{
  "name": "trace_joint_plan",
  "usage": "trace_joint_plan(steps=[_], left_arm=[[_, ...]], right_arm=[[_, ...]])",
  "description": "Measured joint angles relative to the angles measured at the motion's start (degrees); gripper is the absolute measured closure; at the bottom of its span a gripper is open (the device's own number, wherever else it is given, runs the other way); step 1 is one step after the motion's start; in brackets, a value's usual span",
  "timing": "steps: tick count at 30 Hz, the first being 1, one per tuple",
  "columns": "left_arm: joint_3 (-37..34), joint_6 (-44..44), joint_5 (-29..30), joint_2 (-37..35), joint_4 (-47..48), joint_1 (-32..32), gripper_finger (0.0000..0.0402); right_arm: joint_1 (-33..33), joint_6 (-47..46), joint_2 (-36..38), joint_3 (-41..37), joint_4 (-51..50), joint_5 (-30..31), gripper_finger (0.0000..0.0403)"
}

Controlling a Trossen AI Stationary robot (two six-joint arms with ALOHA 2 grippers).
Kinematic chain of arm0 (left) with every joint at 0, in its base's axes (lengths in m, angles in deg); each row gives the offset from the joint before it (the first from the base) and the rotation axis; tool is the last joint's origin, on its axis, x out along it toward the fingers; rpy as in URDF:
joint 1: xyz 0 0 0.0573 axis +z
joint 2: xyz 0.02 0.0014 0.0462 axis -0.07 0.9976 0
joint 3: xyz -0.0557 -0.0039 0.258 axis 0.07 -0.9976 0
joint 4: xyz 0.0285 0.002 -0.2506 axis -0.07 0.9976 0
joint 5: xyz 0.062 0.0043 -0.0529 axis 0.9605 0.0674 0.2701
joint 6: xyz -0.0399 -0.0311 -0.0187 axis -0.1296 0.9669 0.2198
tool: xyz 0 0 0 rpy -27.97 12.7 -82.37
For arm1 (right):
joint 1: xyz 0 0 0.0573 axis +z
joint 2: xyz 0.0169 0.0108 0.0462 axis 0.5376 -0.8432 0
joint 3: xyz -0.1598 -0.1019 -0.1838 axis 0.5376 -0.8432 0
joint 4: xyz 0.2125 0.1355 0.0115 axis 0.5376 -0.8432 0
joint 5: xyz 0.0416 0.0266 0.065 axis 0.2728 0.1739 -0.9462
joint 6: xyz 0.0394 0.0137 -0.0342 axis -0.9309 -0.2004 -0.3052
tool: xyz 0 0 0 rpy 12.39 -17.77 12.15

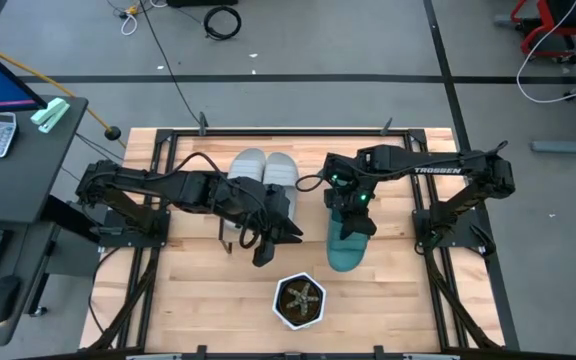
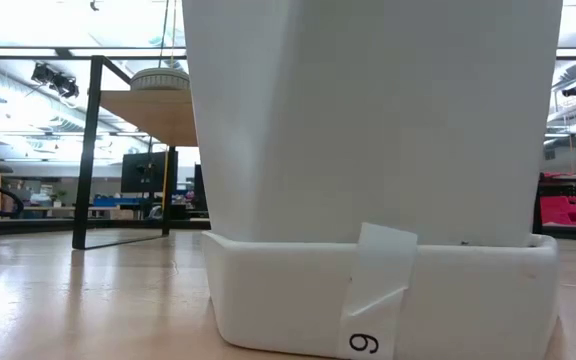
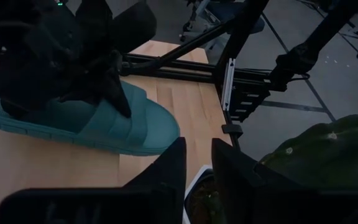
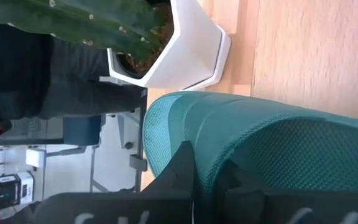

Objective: Pick and place slides into the shelf
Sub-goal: Put the bottom green slide on the shelf

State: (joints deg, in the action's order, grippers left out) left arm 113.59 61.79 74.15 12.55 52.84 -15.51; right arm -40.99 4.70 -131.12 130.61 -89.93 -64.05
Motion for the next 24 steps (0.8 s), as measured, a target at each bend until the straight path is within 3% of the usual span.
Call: trace_joint_plan(steps=[24], left_arm=[[0.0, -0.1, 0.0, 0.0, 0.0, 0.0, 0.032]], right_arm=[[0.0, 1.1, -0.1, -0.2, 1.7, 0.7, 0.0394]])
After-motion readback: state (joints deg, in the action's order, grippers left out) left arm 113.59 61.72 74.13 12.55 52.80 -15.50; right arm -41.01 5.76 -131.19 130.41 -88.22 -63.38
